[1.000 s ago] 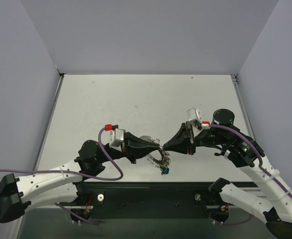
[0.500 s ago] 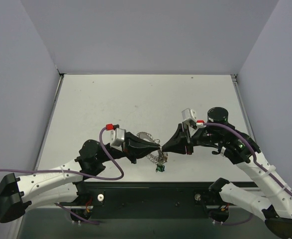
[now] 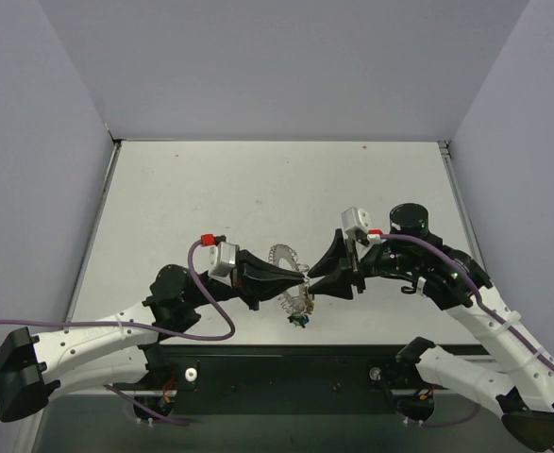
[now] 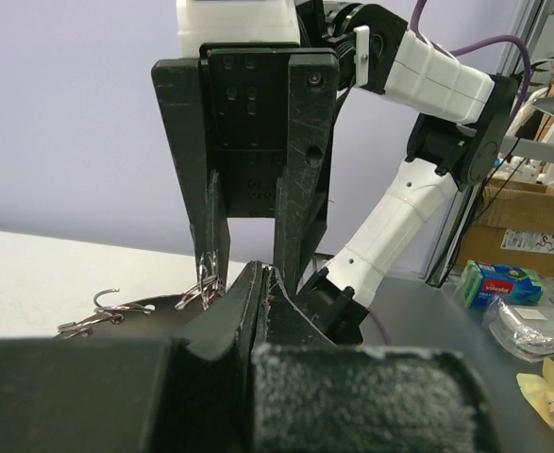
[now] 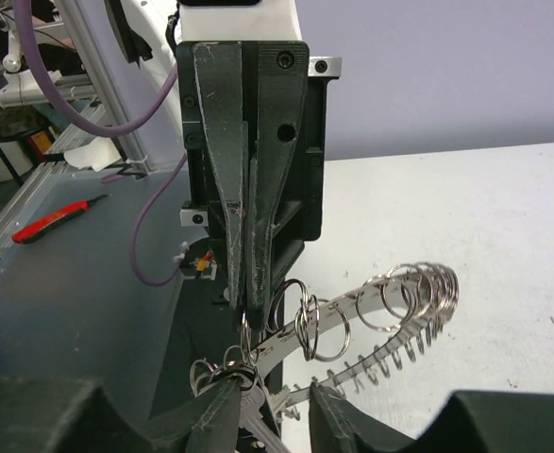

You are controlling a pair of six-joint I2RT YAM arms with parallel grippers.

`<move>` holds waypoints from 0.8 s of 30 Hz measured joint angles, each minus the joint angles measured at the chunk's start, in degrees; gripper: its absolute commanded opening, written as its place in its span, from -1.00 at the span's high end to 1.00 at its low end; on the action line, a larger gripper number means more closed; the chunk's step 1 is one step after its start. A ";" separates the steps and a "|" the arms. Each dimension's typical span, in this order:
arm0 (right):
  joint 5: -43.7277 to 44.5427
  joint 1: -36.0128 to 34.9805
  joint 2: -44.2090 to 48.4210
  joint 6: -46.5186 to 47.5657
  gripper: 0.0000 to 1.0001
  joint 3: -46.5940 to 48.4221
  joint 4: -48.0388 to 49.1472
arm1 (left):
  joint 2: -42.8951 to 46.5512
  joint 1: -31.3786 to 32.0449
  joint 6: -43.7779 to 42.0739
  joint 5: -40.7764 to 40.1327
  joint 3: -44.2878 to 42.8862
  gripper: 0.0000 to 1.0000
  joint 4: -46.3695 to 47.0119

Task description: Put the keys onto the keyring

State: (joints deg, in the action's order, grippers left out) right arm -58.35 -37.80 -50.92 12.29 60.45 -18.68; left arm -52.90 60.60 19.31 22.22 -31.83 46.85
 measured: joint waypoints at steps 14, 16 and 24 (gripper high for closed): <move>8.46 0.00 6.54 1.09 -0.09 -1.57 -2.14 | -0.04 0.00 -1.73 -3.67 0.98 1.00 0.24; 9.49 0.00 6.75 1.05 -0.14 -2.21 -1.99 | -0.35 0.00 -2.27 -5.27 1.62 1.00 -0.48; 13.77 0.00 6.58 -0.68 -0.22 -6.38 -0.81 | -5.75 -1.18 -4.07 -10.60 2.93 1.00 -1.68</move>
State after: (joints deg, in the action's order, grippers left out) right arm -44.58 -37.80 -44.34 11.62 54.06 -19.49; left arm -58.65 59.42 15.25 11.62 -28.91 45.17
